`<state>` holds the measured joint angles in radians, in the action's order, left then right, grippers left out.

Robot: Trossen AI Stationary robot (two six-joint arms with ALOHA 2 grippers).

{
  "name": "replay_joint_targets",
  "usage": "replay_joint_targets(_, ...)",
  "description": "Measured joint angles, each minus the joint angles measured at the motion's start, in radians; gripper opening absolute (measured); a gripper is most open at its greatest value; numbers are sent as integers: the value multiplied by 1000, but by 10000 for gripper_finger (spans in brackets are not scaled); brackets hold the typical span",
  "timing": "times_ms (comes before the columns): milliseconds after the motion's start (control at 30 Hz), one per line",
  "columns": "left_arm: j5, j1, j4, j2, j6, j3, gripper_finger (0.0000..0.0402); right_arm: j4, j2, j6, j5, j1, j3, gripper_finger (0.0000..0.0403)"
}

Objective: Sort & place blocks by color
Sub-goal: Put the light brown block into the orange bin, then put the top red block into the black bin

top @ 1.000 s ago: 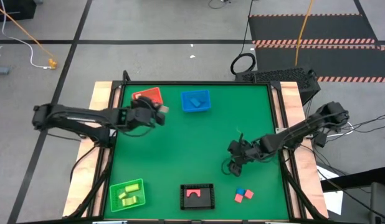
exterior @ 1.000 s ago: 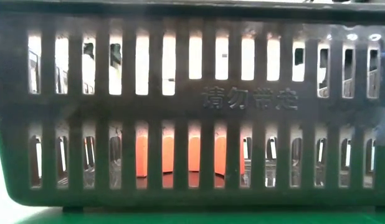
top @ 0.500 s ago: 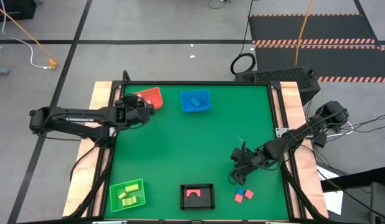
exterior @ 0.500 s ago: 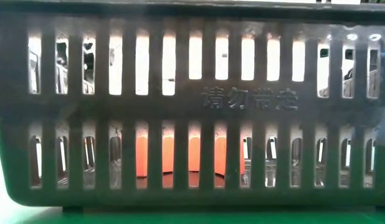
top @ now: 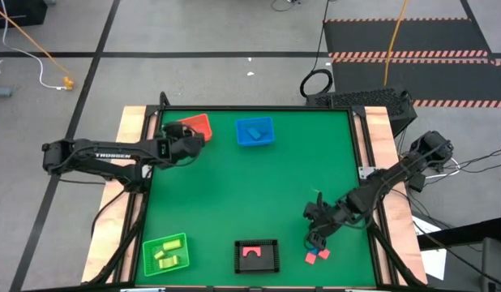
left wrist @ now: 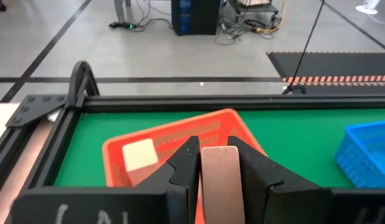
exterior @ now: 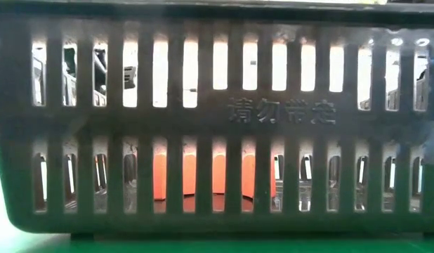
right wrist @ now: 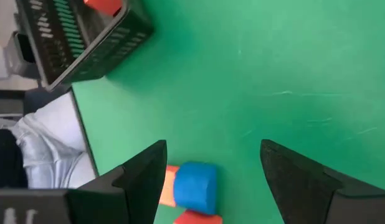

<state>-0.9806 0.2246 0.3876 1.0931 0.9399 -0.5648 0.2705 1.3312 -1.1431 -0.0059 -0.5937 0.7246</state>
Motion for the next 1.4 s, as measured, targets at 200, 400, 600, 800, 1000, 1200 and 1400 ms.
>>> replay_joint_targets(200,0,22,-96,0,-124,0,100,-17,0,0,0,-22,0,247)
replay_joint_targets(400,0,56,-186,0,-303,0,155,-16,0,-60,-10,-40,0,247)
replay_joint_targets(600,6,61,-206,0,-327,0,200,-14,0,-213,-104,-114,0,247)
replay_joint_targets(800,207,60,-256,0,-232,0,219,-3,5,-317,-66,-179,0,247)
replay_joint_targets(1000,432,9,-410,0,-273,-1,215,26,5,-246,43,-218,0,247)
replay_joint_targets(1200,481,-96,-535,-1,-344,-1,214,101,25,-147,95,-273,0,247)
replay_joint_targets(1400,485,-185,-557,-1,-355,-1,214,22,98,-161,94,-322,1,247)
